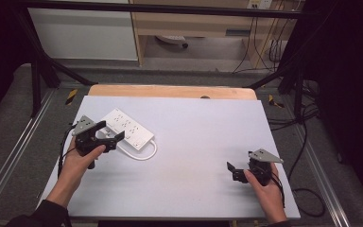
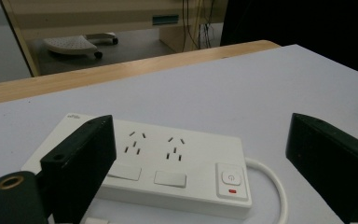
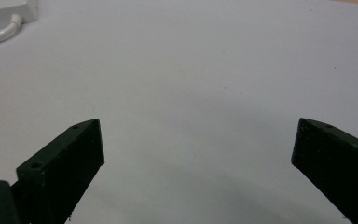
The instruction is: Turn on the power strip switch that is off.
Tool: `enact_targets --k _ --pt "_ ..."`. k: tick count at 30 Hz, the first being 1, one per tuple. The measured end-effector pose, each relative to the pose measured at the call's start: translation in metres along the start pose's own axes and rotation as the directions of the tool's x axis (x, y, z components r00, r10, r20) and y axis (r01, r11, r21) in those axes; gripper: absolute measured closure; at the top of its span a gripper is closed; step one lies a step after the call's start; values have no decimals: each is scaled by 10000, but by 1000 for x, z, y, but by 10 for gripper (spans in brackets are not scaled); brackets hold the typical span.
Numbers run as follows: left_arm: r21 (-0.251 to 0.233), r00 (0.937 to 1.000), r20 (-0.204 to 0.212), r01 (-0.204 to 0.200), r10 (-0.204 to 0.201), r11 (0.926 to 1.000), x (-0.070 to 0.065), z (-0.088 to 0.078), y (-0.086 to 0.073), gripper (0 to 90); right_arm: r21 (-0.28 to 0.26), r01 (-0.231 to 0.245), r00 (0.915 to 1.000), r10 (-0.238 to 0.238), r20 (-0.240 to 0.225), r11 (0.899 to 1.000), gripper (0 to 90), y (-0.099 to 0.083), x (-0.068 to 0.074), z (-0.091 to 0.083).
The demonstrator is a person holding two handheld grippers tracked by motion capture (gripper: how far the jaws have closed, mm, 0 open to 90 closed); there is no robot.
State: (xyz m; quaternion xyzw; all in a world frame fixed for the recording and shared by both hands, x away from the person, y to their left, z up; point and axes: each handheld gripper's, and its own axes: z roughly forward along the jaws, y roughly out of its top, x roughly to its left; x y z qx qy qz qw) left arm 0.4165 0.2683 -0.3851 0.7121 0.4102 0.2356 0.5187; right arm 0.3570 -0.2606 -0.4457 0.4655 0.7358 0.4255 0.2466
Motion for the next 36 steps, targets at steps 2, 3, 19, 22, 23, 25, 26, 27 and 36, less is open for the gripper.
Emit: enact_targets --k 2,3,19,22,23,25,26,27,36 --pt "10 10000 -38 -10 10 10000 1 1 0 90 9 -7 10000 7 7 10000 28 0 0 0" --pt "12 10000 -37 8 -8 10000 1 2 0 92 7 -8 10000 8 10 10000 28 0 0 0" --pt "274 9999 -145 -25 29 9996 3 12 -3 93 9 -35 10000 35 -11 10000 29 0 0 0" --pt "326 9999 -165 -8 13 9995 4 13 -4 93 10 -32 10000 32 -12 10000 29 0 0 0" --pt "341 9999 -171 -1 7 9994 4 14 -4 93 14 -32 10000 32 -8 10000 29 0 0 0" --pt "380 9998 -209 10 -2 9993 5 15 -5 94 18 -38 10000 38 -8 10000 29 0 0 0" --pt "442 9997 -243 10 1 9990 5 16 -5 96 18 -36 10000 36 -7 10000 29 0 0 0" --pt "441 9996 -268 41 -29 9990 6 16 -6 105 23 -36 10000 36 -7 10000 29 0 0 0" --pt "676 9993 -362 11 14 9977 7 22 -8 118 28 -17 10000 17 -29 10000 29 0 0 0"
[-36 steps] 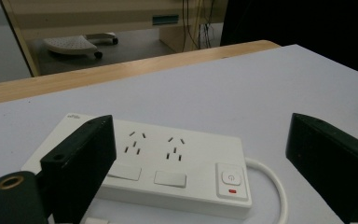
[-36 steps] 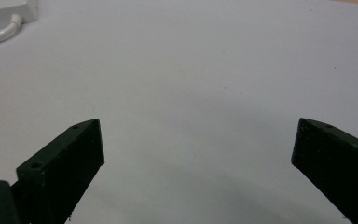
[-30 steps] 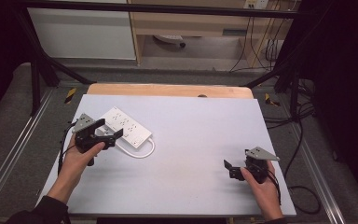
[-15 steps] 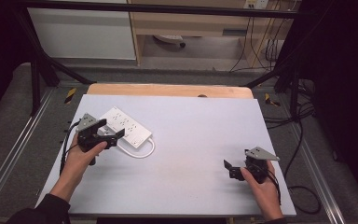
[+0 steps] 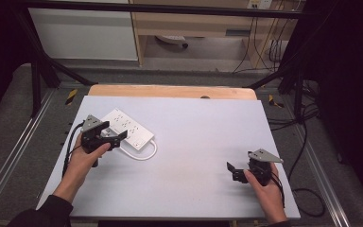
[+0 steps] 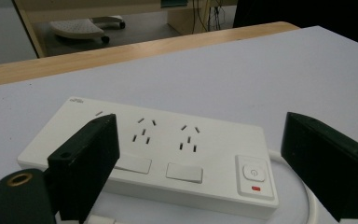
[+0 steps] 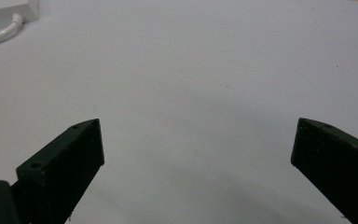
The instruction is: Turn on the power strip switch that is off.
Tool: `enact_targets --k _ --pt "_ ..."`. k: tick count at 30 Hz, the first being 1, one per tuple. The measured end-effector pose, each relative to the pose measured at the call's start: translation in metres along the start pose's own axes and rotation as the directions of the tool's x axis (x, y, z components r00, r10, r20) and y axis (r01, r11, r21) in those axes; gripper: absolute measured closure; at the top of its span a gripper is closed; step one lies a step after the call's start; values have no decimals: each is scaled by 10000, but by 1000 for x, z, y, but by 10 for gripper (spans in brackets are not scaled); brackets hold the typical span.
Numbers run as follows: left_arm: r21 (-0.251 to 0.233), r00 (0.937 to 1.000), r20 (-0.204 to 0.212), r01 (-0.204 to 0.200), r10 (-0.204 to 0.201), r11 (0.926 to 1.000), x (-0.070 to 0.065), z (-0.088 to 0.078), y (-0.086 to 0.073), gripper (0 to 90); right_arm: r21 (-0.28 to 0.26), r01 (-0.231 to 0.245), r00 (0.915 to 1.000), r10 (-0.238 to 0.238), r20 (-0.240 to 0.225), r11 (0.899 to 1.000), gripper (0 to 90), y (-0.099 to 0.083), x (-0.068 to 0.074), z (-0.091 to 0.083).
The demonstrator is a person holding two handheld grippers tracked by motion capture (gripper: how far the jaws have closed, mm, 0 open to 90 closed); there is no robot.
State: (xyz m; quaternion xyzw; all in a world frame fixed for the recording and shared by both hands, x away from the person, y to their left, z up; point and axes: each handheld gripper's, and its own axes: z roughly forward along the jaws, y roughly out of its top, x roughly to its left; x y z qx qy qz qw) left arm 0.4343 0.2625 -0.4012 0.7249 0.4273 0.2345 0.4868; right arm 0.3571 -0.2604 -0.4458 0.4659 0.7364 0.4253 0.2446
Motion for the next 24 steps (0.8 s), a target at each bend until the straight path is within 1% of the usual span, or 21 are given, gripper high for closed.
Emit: enact_targets --k 4,12,18,24 --pt "94 10000 -36 -27 28 10000 0 3 -1 130 16 -17 10000 17 -10 10000 29 0 0 0" --pt "289 9999 -94 -141 144 9995 -1 8 -4 192 41 7 10000 -7 -10 10000 29 0 0 1" --pt "433 9997 -109 -221 225 9988 -1 11 -6 263 46 6 10000 -6 -19 10000 29 0 0 1" --pt "688 9995 -172 -235 247 9974 -1 13 -8 348 44 9 10000 -9 -23 10000 29 0 0 1"
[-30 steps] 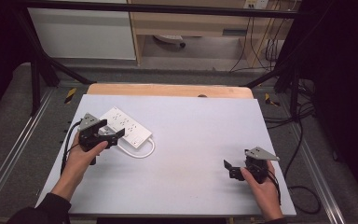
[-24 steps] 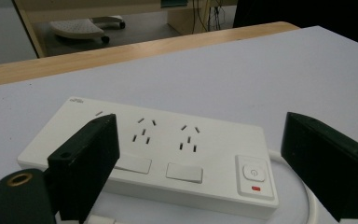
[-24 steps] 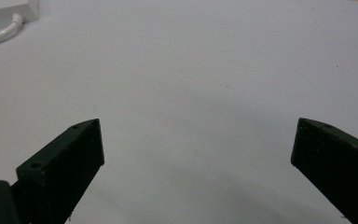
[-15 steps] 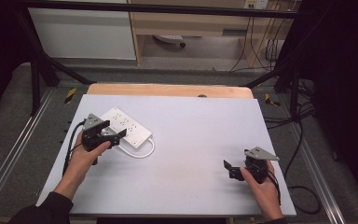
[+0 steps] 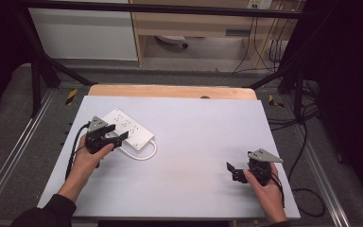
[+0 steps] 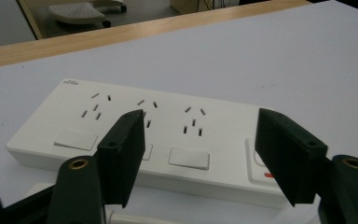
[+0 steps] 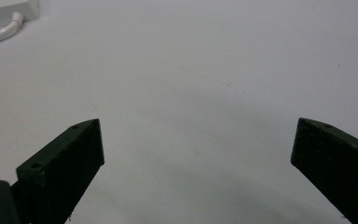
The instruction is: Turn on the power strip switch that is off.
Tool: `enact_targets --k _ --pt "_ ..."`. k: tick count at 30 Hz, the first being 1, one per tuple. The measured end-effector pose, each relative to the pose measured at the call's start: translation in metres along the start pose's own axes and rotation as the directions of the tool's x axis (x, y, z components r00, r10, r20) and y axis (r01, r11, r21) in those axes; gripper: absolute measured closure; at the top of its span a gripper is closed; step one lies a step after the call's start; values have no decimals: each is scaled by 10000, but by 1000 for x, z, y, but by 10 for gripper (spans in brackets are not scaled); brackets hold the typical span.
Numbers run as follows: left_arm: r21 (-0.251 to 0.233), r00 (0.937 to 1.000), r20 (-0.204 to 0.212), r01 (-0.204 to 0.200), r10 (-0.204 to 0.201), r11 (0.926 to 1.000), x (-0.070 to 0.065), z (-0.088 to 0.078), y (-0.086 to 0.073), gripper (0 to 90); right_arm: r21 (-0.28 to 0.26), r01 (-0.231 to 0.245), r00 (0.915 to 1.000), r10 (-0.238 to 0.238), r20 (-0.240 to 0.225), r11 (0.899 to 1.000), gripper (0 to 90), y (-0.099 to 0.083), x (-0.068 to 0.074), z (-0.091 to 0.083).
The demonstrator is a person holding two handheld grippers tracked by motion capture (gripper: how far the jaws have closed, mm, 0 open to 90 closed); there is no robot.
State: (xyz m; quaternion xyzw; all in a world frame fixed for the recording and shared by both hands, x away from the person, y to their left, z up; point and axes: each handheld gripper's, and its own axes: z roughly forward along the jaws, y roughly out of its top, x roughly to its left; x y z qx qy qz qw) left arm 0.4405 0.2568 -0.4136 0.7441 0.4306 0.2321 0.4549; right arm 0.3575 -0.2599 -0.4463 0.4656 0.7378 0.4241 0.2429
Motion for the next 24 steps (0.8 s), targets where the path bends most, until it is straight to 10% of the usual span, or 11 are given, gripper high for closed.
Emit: enact_targets --k 24 --pt "305 9999 -89 120 -118 9995 4 9 -3 523 1 -6 10000 6 -21 10000 29 0 0 0"
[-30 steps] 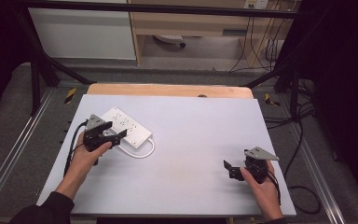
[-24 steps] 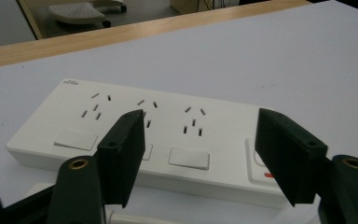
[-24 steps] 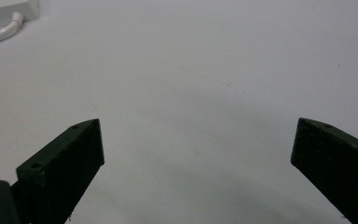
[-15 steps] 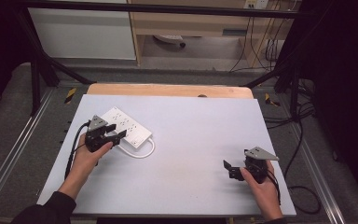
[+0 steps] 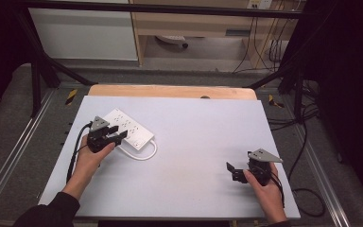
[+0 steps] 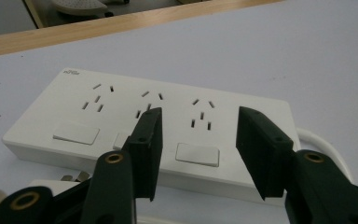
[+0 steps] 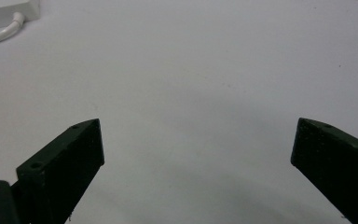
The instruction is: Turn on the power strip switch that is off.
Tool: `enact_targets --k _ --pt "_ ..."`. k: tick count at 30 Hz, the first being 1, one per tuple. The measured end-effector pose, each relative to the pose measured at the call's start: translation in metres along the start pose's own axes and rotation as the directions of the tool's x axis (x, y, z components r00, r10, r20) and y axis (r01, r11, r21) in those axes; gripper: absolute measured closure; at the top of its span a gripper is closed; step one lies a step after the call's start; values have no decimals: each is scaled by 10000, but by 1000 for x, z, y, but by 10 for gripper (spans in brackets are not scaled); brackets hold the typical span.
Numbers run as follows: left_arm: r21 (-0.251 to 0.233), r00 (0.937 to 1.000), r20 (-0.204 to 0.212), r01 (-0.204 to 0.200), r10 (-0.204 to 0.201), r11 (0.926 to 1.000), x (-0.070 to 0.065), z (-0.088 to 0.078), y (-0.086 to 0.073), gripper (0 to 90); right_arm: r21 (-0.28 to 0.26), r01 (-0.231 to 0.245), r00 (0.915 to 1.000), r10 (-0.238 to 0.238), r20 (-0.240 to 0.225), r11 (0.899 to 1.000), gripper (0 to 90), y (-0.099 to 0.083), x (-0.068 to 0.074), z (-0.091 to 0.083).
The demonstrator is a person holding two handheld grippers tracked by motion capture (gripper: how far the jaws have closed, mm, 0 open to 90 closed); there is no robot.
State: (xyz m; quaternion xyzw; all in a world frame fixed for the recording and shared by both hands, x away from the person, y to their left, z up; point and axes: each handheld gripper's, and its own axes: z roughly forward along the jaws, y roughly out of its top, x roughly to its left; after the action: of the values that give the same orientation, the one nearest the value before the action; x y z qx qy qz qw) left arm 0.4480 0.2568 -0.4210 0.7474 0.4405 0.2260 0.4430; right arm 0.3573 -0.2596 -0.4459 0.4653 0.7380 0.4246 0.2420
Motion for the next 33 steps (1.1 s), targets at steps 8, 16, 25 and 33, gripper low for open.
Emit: enact_targets --k 8,16,25,33 --pt "65 9998 148 92 -93 9999 2 3 -2 610 2 13 10000 -13 -14 10000 29 0 0 0" --pt "193 9992 374 146 -153 9997 3 10 -4 654 3 -12 10000 12 -23 10000 29 0 0 0" --pt "312 9981 600 123 -142 9994 3 11 -6 755 10 14 10000 -14 -20 10000 29 0 1 0" --pt "405 9972 728 112 -141 9991 2 14 -6 858 18 31 10000 -31 -26 10000 29 0 1 0"
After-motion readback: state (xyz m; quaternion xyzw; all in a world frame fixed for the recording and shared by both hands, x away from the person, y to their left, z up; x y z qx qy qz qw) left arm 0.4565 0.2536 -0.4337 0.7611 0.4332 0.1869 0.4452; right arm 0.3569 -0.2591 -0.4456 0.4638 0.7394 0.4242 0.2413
